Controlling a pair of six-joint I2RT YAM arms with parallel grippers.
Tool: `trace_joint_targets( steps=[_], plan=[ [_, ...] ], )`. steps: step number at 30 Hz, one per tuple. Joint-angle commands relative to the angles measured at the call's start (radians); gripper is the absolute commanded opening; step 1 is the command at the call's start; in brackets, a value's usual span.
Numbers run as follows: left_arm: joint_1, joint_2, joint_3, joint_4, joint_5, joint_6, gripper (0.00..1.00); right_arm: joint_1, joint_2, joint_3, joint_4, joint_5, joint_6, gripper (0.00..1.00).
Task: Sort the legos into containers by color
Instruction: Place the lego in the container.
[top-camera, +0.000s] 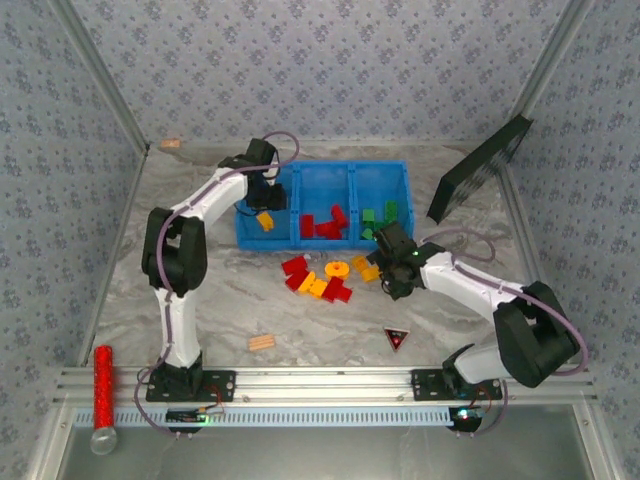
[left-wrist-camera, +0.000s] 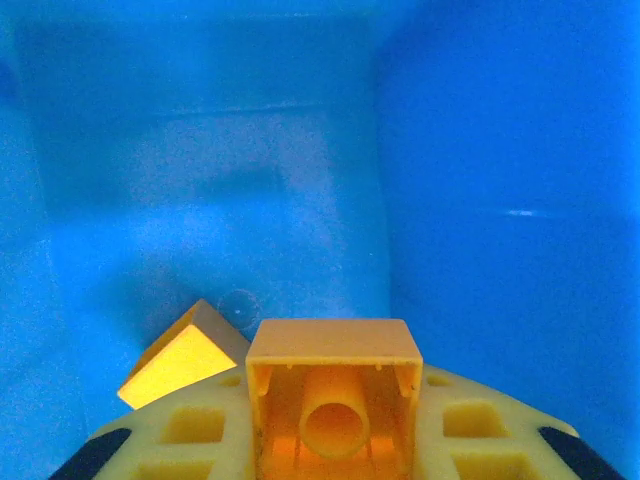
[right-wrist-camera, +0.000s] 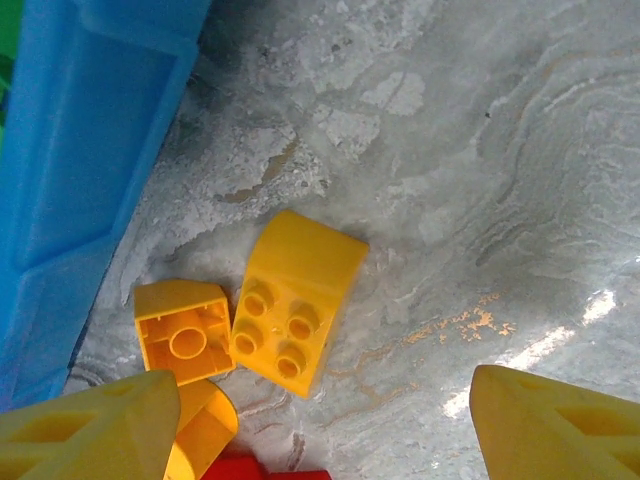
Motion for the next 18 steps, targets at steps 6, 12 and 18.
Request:
trace_joint_targets(
  steps=[6, 12, 18],
  plan=[
    [0.017, 0.034, 0.025, -0.033, 0.024, -0.011, 0.41, -0.003, 0.068, 0.024, 0.012, 0.024, 0.064, 0.74],
    [0.017, 0.020, 0.024, -0.034, 0.022, 0.000, 0.49, -0.033, 0.142, 0.049, 0.069, -0.042, 0.030, 0.71],
    [0.017, -0.007, 0.017, -0.041, 0.023, 0.004, 0.50, -0.037, 0.212, 0.098, 0.073, -0.062, 0.010, 0.71]
  ],
)
